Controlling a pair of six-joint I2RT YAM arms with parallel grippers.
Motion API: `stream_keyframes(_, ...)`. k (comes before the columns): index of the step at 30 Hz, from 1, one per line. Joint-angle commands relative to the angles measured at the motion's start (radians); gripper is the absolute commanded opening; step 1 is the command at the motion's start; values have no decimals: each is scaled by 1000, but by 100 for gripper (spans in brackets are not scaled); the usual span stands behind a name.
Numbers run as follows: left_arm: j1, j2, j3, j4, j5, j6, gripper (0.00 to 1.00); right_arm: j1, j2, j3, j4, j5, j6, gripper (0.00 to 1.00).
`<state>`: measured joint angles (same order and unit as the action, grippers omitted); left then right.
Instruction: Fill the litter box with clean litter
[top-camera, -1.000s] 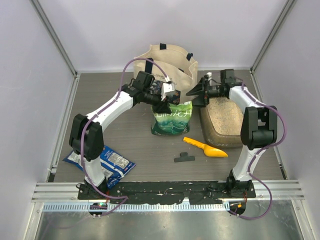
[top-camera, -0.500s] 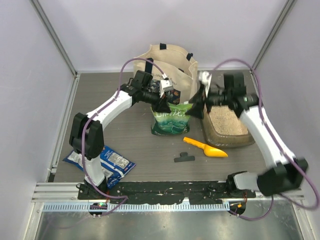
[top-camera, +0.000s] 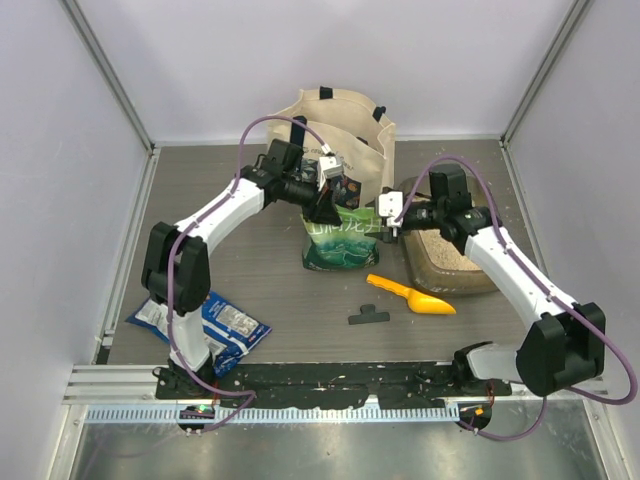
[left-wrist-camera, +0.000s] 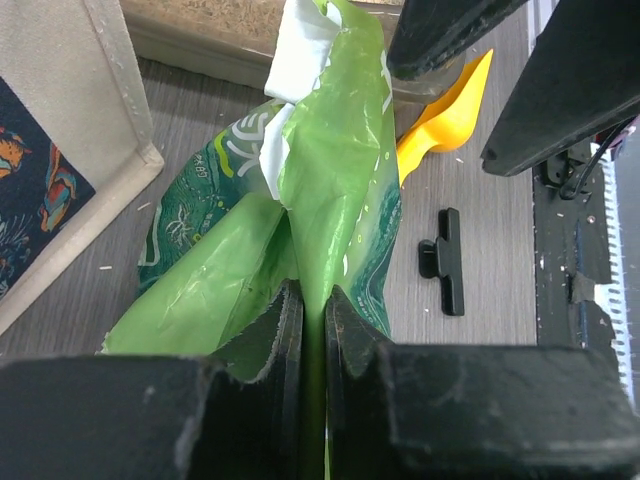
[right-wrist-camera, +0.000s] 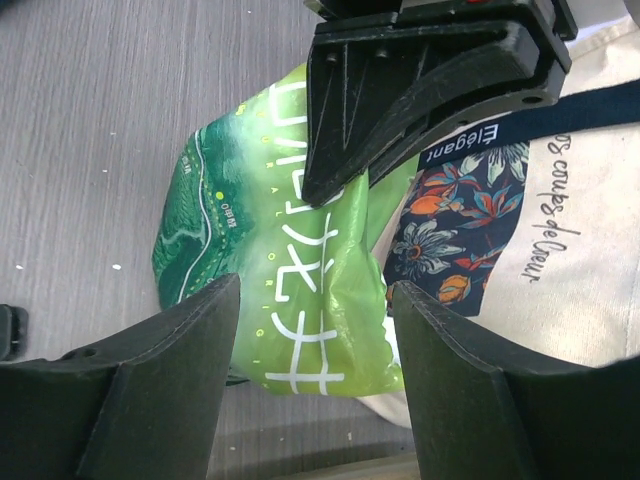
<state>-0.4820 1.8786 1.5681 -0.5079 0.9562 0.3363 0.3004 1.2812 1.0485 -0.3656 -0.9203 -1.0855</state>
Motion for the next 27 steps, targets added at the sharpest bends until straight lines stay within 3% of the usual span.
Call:
stream_keyframes(1, 16, 23, 53, -72, 62, -52, 0, 8, 13, 24, 60, -63, -145, 68)
stream_keyframes(9, 25, 33, 93, -95, 98, -77, 0, 8, 64, 11, 71, -115, -223, 66)
stream_keyframes(27, 45, 19, 93, -103, 133, -105, 0, -29, 196, 41, 70, -153, -226, 52)
